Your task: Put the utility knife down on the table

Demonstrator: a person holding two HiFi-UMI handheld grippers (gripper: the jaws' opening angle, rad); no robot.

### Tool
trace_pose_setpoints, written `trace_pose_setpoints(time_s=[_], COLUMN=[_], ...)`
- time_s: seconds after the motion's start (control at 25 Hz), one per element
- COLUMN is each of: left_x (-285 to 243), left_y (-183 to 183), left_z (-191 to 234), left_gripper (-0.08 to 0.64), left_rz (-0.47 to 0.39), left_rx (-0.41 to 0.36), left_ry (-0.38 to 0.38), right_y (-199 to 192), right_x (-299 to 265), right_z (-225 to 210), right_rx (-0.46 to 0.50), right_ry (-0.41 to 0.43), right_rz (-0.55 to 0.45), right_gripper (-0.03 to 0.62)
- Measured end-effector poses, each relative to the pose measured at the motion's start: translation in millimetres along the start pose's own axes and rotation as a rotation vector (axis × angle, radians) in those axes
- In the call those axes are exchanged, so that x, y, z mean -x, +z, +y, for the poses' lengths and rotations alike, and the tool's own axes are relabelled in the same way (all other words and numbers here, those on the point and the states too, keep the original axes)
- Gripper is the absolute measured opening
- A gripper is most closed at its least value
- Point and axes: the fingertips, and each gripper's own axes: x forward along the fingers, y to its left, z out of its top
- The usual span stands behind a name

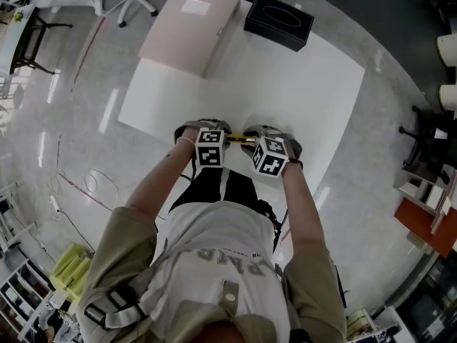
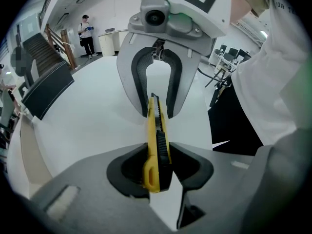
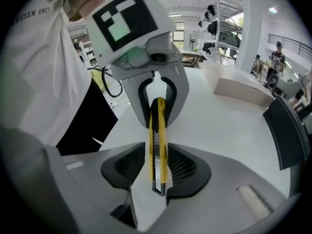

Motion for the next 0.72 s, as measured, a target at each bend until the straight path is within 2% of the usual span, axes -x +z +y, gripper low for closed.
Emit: trace_pose_setpoints(time_s=[0.12, 0.24, 0.48, 0.72], left_x=[1.3, 1.3, 1.4, 6.2], left_y=[-0.2, -1.2, -1.2, 0.8], left_z=[0.1, 0.1, 0.7, 3.1], left_gripper=[0.133, 0.133, 0.135, 0.148], left_rz=[-0.002, -0.004, -0.016, -0.092], left_rx=[0.008, 0.017, 0.034, 0.067], left_ry=[-0.006, -0.009, 0.016, 0.117], right_y=[-3.5, -5.0, -4.1, -2.5], right_x=[-7.7, -11.7, -11.2, -10.1], right_z=[2.2, 0.2, -1.5, 0.3], right_rx=[0.110, 0.163, 0.145, 0.143], right_ry=[-0.043, -0.078, -0.046, -0.034], right_rz=[0.064, 0.096, 0.079, 0.050], right_gripper=[0.144, 0.126, 0.118, 0.117])
